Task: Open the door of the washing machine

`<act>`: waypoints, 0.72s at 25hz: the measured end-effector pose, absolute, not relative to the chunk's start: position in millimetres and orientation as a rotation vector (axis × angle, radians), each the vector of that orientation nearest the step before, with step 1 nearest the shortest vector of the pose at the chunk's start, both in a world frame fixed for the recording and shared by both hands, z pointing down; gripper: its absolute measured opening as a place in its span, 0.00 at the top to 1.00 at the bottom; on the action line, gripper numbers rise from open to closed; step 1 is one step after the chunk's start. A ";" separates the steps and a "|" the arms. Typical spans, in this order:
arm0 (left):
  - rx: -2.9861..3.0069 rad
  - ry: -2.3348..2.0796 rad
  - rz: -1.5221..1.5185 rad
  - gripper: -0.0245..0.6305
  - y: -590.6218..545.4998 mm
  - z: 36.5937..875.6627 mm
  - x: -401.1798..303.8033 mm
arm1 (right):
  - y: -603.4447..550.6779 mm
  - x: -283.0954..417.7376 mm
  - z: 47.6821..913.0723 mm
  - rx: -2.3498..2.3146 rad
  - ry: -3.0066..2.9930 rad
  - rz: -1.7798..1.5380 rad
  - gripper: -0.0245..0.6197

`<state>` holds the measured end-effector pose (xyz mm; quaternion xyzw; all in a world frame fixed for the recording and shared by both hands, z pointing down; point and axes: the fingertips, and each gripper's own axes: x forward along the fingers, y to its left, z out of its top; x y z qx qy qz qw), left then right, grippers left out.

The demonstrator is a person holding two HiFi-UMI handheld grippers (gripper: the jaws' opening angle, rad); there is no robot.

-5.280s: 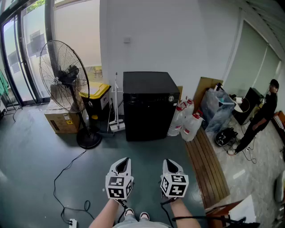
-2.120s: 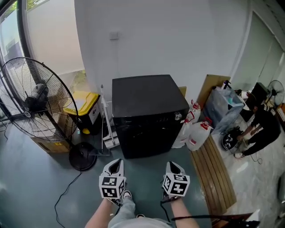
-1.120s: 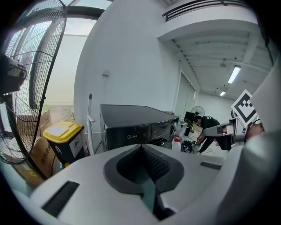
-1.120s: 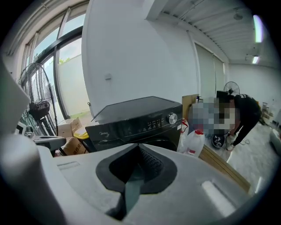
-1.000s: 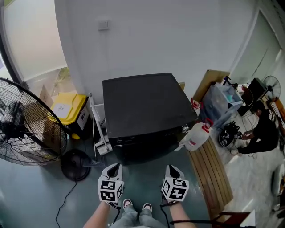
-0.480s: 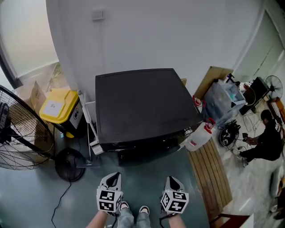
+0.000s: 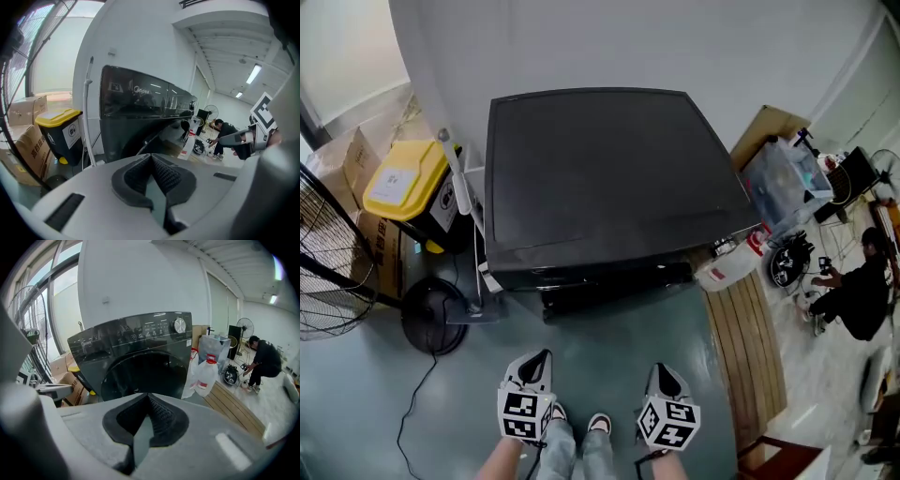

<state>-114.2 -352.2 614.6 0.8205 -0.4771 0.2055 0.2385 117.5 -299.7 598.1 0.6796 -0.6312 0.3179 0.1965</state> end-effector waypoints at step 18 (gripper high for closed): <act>2.178 -1.340 0.498 0.96 -347.0 730.3 -114.1 | -297.2 113.9 712.0 1.921 -1.723 0.940 0.95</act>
